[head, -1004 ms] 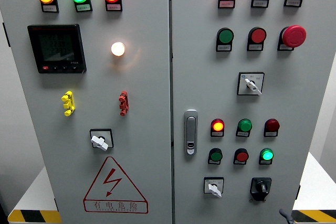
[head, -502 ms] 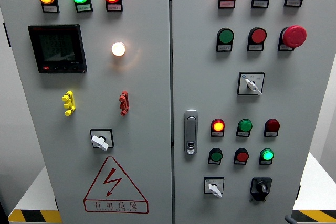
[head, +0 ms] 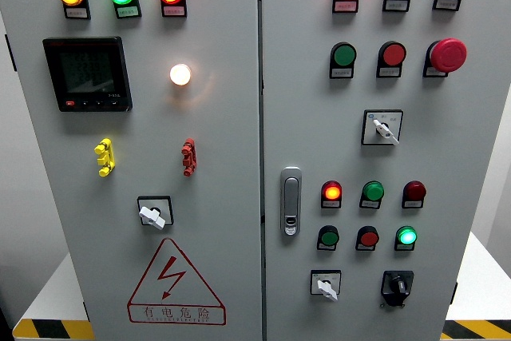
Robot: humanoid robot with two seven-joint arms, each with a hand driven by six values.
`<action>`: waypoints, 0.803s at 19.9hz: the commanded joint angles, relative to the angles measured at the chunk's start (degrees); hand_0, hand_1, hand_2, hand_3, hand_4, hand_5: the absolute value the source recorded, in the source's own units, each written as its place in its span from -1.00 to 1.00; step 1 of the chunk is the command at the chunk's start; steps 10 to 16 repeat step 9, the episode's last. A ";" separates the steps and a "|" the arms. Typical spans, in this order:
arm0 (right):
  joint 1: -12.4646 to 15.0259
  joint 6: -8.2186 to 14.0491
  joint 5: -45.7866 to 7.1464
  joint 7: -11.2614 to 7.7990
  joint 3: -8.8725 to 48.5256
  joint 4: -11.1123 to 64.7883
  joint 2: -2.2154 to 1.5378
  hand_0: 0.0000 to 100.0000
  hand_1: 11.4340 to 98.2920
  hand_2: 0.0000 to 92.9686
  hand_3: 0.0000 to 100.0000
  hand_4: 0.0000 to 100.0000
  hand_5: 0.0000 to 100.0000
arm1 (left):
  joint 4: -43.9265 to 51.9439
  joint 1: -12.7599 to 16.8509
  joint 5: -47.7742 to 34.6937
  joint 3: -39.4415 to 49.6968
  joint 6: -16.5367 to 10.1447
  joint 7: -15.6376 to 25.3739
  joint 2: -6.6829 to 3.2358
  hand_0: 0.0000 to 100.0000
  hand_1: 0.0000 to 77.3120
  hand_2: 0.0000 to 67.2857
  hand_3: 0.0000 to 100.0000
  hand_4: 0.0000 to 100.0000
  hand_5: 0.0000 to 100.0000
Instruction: Trip black knob to open circuit
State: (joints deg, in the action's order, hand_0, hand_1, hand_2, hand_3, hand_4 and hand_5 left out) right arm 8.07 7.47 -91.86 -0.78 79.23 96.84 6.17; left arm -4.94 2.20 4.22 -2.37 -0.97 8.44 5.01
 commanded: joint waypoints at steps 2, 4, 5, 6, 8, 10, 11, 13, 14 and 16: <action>0.19 0.00 -1.39 -0.10 -0.22 0.02 0.42 0.70 -0.03 -0.81 -0.41 -0.47 -0.02 | 0.02 0.00 0.00 0.00 0.00 0.00 0.00 -1.00 -0.91 -0.62 -0.57 -0.87 -0.97; 0.19 0.00 -1.57 -0.10 -0.31 0.02 0.50 0.71 -0.04 -0.80 -0.41 -0.47 -0.02 | 0.02 0.00 0.00 0.00 0.00 0.00 0.00 -1.00 -0.91 -0.62 -0.57 -0.87 -0.97; 0.19 0.00 -1.57 -0.10 -0.31 0.02 0.51 0.71 -0.04 -0.80 -0.41 -0.47 -0.03 | -0.07 0.00 0.00 0.08 0.00 0.00 0.00 -1.00 -0.91 -0.62 -0.57 -0.87 -0.97; 0.19 0.00 -1.57 -0.10 -0.31 0.02 0.77 0.71 -0.04 -0.79 -0.42 -0.47 -0.06 | 0.02 0.00 0.00 0.00 0.00 0.00 0.00 -1.00 -0.91 -0.62 -0.57 -0.87 -0.97; 0.01 0.00 -1.66 -0.10 -0.40 0.02 1.38 0.71 -0.04 -0.78 -0.43 -0.48 -0.18 | 0.02 0.00 0.00 0.00 0.00 0.00 0.00 -1.00 -0.91 -0.62 -0.57 -0.87 -0.97; -0.16 0.00 -1.66 -0.10 -0.48 0.02 1.47 0.71 -0.04 -0.77 -0.44 -0.48 -0.26 | 0.02 0.00 0.00 0.00 0.00 0.00 -0.09 -1.00 -0.91 -0.62 -0.57 -0.87 -0.97; -0.16 0.00 -1.66 -0.10 -0.48 0.02 1.47 0.71 -0.04 -0.77 -0.44 -0.48 -0.26 | 0.02 0.00 0.00 0.00 0.00 0.00 -0.09 -1.00 -0.91 -0.62 -0.57 -0.87 -0.97; -0.16 0.00 -1.66 -0.10 -0.48 0.02 1.47 0.71 -0.04 -0.77 -0.44 -0.48 -0.26 | 0.02 0.00 0.00 0.00 0.00 0.00 -0.09 -1.00 -0.91 -0.62 -0.57 -0.87 -0.97; -0.16 0.00 -1.66 -0.10 -0.48 0.02 1.47 0.71 -0.04 -0.77 -0.44 -0.48 -0.26 | 0.02 0.00 0.00 0.00 0.00 0.00 -0.09 -1.00 -0.91 -0.62 -0.57 -0.87 -0.97; -0.16 0.00 -1.66 -0.10 -0.48 0.02 1.47 0.71 -0.04 -0.77 -0.44 -0.48 -0.26 | 0.02 0.00 0.00 0.00 0.00 0.00 -0.09 -1.00 -0.91 -0.62 -0.57 -0.87 -0.97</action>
